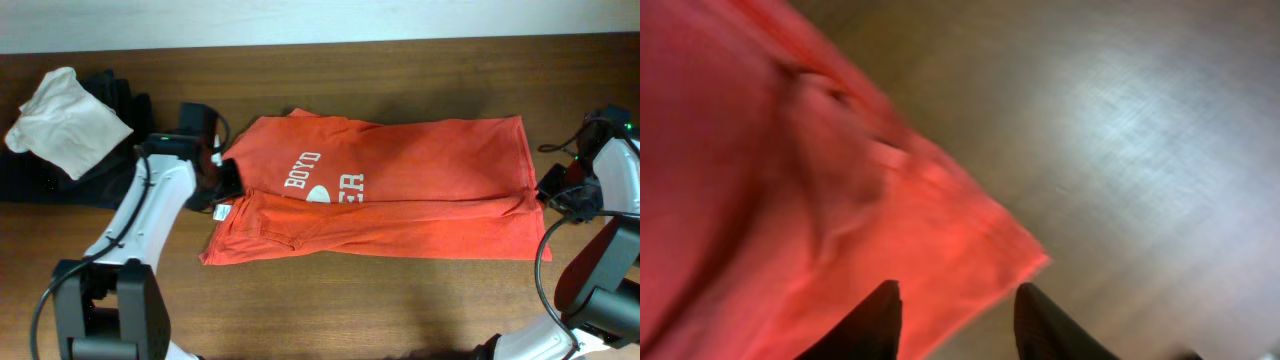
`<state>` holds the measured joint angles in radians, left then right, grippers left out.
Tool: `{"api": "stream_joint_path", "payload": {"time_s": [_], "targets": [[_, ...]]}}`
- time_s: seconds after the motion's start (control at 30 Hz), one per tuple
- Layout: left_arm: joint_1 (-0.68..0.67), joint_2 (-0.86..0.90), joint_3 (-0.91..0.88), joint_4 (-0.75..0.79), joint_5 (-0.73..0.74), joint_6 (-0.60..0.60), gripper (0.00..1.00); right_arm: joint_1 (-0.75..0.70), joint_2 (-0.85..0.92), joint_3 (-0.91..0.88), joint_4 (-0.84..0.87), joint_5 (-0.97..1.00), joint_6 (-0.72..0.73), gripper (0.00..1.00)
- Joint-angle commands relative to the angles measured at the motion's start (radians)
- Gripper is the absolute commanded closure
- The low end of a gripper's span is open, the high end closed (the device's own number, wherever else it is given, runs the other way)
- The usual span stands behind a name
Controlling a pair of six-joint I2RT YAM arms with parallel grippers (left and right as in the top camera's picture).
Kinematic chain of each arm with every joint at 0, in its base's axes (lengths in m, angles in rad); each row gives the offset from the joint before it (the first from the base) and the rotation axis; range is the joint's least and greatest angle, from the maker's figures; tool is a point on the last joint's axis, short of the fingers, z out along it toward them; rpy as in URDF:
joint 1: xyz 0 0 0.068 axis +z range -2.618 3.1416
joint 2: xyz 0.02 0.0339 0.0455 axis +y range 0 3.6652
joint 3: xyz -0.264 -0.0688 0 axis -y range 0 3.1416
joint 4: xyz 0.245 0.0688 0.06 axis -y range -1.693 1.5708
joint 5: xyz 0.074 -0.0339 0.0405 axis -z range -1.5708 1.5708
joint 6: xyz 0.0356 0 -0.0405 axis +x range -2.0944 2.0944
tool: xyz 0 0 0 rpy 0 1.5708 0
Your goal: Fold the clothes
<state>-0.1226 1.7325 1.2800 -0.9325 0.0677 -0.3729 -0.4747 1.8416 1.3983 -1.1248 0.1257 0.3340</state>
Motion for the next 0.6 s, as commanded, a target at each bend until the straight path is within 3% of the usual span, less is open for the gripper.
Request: {"api": "stream_joint_path", "payload": {"time_s": [0.0,0.43,0.57], "targets": [[-0.067,0.017,-0.004,0.047,0.005,0.029,0.46,-0.003,0.014,-0.015,0.043,-0.144,-0.049,0.61],[-0.1,0.161,-0.035,0.087,-0.021,0.029,0.46,-0.003,0.099,-0.067,0.208,-0.121,-0.048,0.62],[-0.1,0.163,-0.035,0.088,-0.024,0.029,0.46,-0.003,0.099,-0.08,0.224,-0.087,-0.048,0.7]]}}
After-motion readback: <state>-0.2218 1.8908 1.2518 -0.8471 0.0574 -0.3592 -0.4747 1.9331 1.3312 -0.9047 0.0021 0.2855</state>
